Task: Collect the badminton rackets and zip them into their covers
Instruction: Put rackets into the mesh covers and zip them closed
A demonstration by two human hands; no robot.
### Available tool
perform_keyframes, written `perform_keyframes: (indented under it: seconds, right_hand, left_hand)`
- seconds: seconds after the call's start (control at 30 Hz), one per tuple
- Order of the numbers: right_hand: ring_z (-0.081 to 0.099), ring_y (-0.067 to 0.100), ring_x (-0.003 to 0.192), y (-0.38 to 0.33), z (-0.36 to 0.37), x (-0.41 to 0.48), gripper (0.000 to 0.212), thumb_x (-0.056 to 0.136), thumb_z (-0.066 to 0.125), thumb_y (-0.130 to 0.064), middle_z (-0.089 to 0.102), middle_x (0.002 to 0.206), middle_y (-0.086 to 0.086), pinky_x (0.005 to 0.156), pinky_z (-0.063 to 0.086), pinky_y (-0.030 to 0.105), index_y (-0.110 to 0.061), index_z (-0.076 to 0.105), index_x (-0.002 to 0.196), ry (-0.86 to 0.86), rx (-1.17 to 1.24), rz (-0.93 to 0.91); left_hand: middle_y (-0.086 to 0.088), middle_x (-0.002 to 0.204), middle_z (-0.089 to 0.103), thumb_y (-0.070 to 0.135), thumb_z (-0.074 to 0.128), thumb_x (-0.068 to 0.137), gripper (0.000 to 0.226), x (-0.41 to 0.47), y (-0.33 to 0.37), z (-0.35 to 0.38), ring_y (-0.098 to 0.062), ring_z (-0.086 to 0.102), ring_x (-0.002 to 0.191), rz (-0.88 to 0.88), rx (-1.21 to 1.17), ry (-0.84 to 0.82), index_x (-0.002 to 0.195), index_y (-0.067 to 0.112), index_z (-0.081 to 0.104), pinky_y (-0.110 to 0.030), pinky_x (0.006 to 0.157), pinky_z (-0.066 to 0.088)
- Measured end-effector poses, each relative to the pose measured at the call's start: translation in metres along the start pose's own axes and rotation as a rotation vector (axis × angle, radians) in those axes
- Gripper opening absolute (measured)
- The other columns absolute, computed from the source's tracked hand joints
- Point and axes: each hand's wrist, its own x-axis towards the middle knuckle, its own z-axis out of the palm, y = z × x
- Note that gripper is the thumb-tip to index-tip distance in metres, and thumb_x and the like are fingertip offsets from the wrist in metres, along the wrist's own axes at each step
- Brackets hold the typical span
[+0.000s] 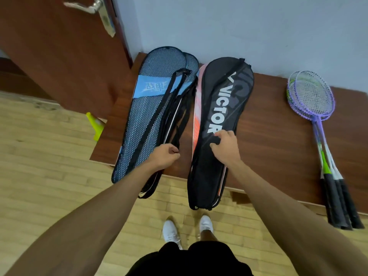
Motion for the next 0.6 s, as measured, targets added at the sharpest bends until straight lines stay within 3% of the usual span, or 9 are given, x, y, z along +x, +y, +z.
perform_keyframes:
  seconds: [0.2, 0.3, 0.43, 0.6]
  right_hand:
    - [0.058, 0.021, 0.105, -0.061, 0.027, 0.033, 0.03, 0.088, 0.061, -0.014, 0.06, 0.113, 0.007, 0.089, 0.043, 0.026, -0.01, 0.06, 0.118, -0.174, 0.066, -0.164]
    - [0.059, 0.017, 0.103, -0.074, 0.045, 0.051, 0.028, 0.089, 0.062, -0.014, 0.063, 0.11, 0.006, 0.082, 0.039, 0.019, -0.008, 0.06, 0.116, -0.261, 0.105, -0.195]
    - [0.058, 0.013, 0.094, -0.075, 0.064, 0.075, 0.024, 0.089, 0.061, -0.014, 0.067, 0.105, 0.005, 0.084, 0.042, 0.021, -0.01, 0.061, 0.113, -0.343, 0.149, -0.185]
    - [0.059, 0.012, 0.091, -0.067, 0.08, 0.099, 0.024, 0.09, 0.061, -0.016, 0.067, 0.101, 0.001, 0.085, 0.046, 0.024, -0.013, 0.061, 0.113, -0.428, 0.176, -0.155]
  left_hand:
    - [-0.006, 0.115, 0.064, 0.024, 0.057, 0.093, 0.026, 0.024, -0.018, -0.044, -0.022, 0.058, 0.106, -0.067, 0.001, 0.163, 0.115, 0.012, 0.061, -0.029, 0.089, 0.045]
    - [-0.005, 0.109, 0.062, 0.031, 0.06, 0.09, 0.027, 0.043, -0.029, -0.046, -0.022, 0.059, 0.1, -0.131, 0.046, 0.241, 0.11, 0.013, 0.06, -0.034, 0.087, 0.049]
    - [-0.006, 0.115, 0.049, 0.042, 0.068, 0.082, 0.044, 0.066, -0.034, -0.035, -0.024, 0.054, 0.103, -0.197, 0.212, 0.246, 0.113, 0.014, 0.053, -0.044, 0.09, 0.049]
    - [-0.007, 0.107, 0.055, 0.025, 0.064, 0.087, 0.026, 0.083, -0.04, -0.039, -0.025, 0.056, 0.096, -0.21, 0.196, 0.202, 0.107, 0.011, 0.055, -0.038, 0.081, 0.049]
